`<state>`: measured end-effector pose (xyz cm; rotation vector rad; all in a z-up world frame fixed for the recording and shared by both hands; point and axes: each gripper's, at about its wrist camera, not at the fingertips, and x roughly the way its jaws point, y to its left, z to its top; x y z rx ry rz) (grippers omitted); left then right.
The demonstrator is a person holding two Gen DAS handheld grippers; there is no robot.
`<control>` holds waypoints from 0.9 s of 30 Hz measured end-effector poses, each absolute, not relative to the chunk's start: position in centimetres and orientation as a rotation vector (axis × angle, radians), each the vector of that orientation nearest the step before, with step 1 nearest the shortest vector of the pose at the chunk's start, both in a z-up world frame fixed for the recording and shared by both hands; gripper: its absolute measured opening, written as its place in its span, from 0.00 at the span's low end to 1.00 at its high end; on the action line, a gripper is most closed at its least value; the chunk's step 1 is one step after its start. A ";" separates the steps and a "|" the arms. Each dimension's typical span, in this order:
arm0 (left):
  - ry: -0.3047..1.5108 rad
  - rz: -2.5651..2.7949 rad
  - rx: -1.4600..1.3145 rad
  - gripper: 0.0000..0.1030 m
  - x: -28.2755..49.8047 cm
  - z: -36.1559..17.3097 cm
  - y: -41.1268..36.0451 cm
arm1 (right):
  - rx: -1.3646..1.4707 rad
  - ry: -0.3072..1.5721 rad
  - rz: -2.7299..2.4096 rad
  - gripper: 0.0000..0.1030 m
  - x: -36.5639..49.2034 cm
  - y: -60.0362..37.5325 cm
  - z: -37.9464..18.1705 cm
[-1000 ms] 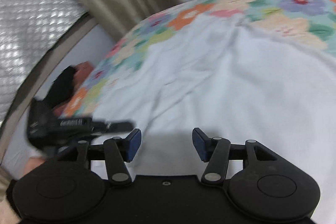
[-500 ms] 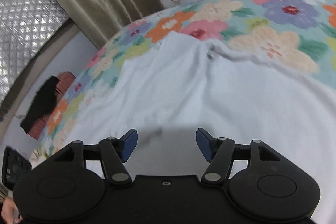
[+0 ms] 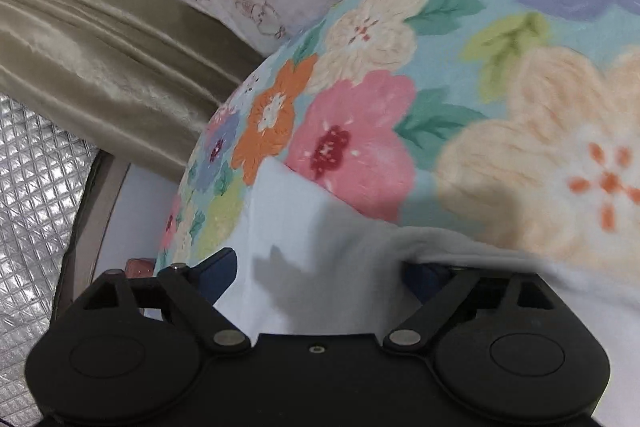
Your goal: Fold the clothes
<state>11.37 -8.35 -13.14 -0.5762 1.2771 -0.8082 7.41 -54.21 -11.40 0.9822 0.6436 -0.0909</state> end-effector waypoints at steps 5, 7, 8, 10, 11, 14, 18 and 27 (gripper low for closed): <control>1.230 -0.822 -0.435 0.24 11.0 -12.1 -9.9 | 0.913 0.793 -0.012 0.74 8.6 -52.8 -9.1; 1.213 -0.824 -0.415 0.19 10.8 -11.9 -10.2 | 0.960 0.724 0.003 0.73 8.0 -52.9 -9.0; 1.200 -0.825 -0.396 0.19 10.6 -11.7 -10.3 | 0.976 0.682 0.007 0.73 7.9 -53.0 -9.2; 1.157 -0.822 -0.322 0.19 10.0 -11.1 -10.4 | 0.997 0.612 0.005 0.73 8.1 -53.3 -10.2; 1.149 -0.821 -0.301 0.19 10.0 -11.1 -10.9 | 1.005 0.594 -0.003 0.73 8.3 -53.4 -10.9; 1.117 -0.837 -0.266 0.14 9.9 -11.0 -11.5 | 1.006 0.554 -0.049 0.39 8.4 -54.0 -11.8; 0.926 -0.866 -0.220 0.07 9.5 -8.1 -11.0 | 0.927 0.324 -0.087 0.08 5.1 -56.7 -9.4; 1.076 -0.855 -0.328 0.10 12.5 -11.7 -10.8 | 0.869 0.591 -0.174 0.27 6.3 -58.9 -10.2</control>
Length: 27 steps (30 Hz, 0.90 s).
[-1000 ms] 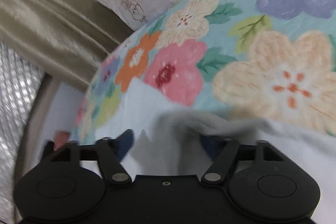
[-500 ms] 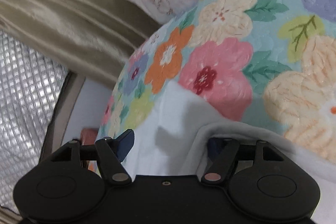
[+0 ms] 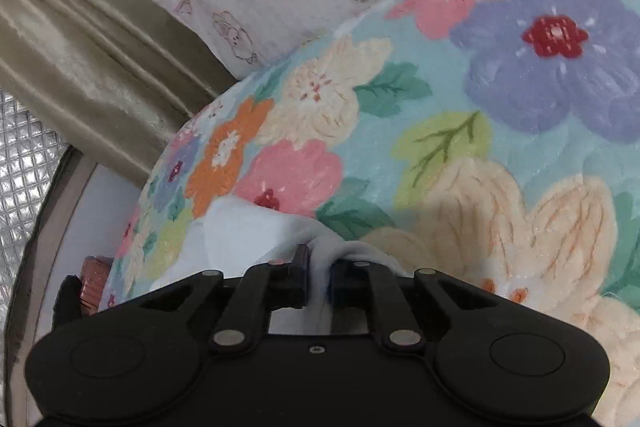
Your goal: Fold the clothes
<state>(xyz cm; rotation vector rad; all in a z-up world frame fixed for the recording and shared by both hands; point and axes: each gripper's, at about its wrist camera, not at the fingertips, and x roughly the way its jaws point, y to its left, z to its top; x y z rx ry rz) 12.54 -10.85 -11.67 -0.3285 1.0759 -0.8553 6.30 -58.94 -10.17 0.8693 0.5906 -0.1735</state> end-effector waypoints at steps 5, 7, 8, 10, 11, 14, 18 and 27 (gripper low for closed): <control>1.067 -0.894 -0.330 0.24 12.2 -11.7 -11.6 | 0.969 0.492 -0.102 0.62 3.9 -57.4 -9.1; 1.062 -0.886 -0.298 0.21 12.0 -11.7 -12.3 | 0.966 0.546 -0.086 0.62 3.8 -56.9 -9.1; 1.059 -0.883 -0.290 0.17 12.0 -11.5 -12.6 | 0.955 0.594 -0.086 0.62 4.1 -56.6 -9.2; 1.045 -0.899 -0.317 0.01 12.0 -10.8 -12.1 | 0.923 0.699 -0.088 0.62 4.7 -56.1 -9.3; 1.037 -0.912 -0.347 0.01 12.1 -10.4 -11.6 | 0.888 0.731 -0.091 0.62 4.8 -55.8 -9.2; 0.967 -1.028 -0.709 0.01 12.9 -9.0 -7.5 | 0.795 0.795 -0.082 0.62 4.5 -54.3 -8.2; 0.981 -0.988 -0.857 0.02 13.3 -8.8 -3.8 | 0.756 0.879 -0.031 0.62 3.1 -52.7 -7.1; 1.169 -0.783 -0.477 0.15 12.7 -10.0 -5.2 | 0.361 0.839 -0.027 0.62 4.0 -47.5 -1.0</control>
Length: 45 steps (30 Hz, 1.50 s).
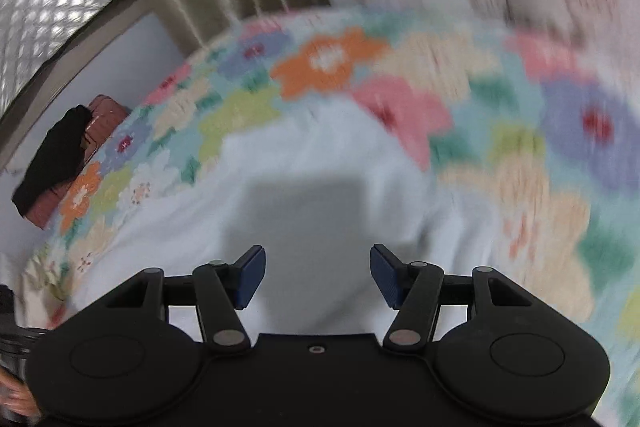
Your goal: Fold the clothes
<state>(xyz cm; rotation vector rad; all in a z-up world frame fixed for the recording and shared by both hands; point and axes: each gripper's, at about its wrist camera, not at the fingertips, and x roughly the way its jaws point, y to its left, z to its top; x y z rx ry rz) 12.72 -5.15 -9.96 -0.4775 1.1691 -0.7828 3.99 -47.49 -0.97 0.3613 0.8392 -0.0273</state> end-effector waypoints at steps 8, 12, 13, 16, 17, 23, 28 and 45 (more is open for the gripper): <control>1.080 -0.746 -0.503 0.30 13.8 -10.0 -4.2 | 0.252 0.861 -0.133 0.68 16.0 -49.3 -2.6; 1.151 -0.750 -0.453 0.31 14.8 -12.2 -5.4 | 0.270 0.897 -0.221 0.68 20.6 -51.8 -5.8; 1.166 -0.749 -0.458 0.31 15.2 -12.7 -5.7 | 0.284 0.879 -0.242 0.68 21.1 -52.5 -6.4; 1.165 -0.787 -0.500 0.31 16.2 -13.3 -6.6 | 0.409 0.895 -0.133 0.69 22.1 -53.9 -8.4; 1.164 -0.799 -0.501 0.31 16.3 -13.4 -6.9 | 0.473 0.921 -0.046 0.69 22.3 -54.1 -9.1; 1.172 -0.811 -0.503 0.31 16.2 -13.7 -7.4 | 0.303 0.857 -0.061 0.10 21.3 -51.1 -7.6; 1.153 -0.799 -0.466 0.31 15.8 -13.2 -7.5 | 0.153 0.687 -0.103 0.11 20.8 -49.8 -4.9; 1.120 -0.744 -0.451 0.40 14.0 -11.4 -5.4 | 0.773 0.661 -0.120 0.52 -2.1 -44.8 -3.5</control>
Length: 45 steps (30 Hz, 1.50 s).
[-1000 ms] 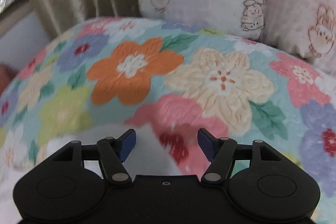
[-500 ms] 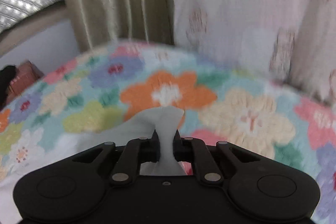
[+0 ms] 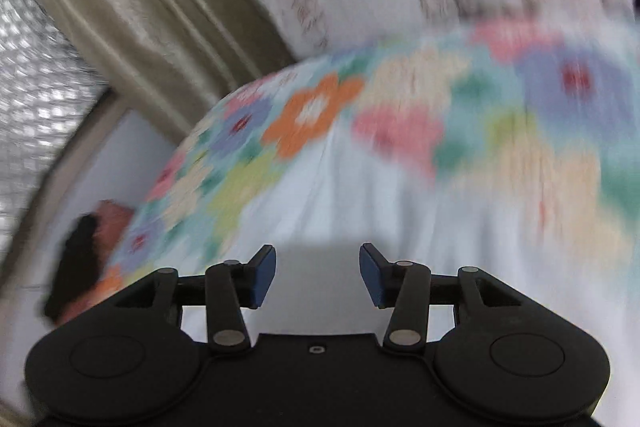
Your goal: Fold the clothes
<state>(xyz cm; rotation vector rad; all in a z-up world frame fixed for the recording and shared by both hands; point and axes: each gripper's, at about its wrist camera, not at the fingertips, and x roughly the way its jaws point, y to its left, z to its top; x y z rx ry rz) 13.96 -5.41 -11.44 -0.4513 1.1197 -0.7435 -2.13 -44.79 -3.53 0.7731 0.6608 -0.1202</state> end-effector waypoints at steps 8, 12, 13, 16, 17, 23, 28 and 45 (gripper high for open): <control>1.082 -0.723 -0.406 0.51 10.8 -10.0 -3.5 | 0.904 0.616 -0.091 0.54 -12.8 -34.2 -9.3; 1.055 -0.746 -0.366 0.03 10.8 -9.9 -4.2 | 0.785 0.665 -0.098 0.54 -13.0 -30.9 -9.9; 1.038 -0.767 -0.378 0.03 10.8 -9.6 -4.2 | 0.739 0.673 -0.099 0.54 -13.0 -30.0 -9.7; 0.942 -0.911 -0.664 0.03 11.2 -8.2 -1.7 | 0.644 0.694 -0.082 0.54 -12.9 -28.1 -9.4; 0.918 -0.940 -0.770 0.03 11.5 -8.2 -0.6 | 0.634 0.693 -0.074 0.54 -13.1 -27.8 -9.3; 1.079 -0.682 -0.790 0.03 12.9 -11.4 1.8 | 0.666 0.685 -0.007 0.54 -11.3 -27.2 -9.3; 1.171 -0.683 -0.723 0.05 13.3 -12.4 0.0 | 0.731 0.680 0.004 0.54 -8.6 -27.3 -10.3; 1.119 -0.704 -0.850 0.04 14.7 -12.3 1.7 | 0.233 0.708 0.005 0.02 -3.3 -18.7 -8.0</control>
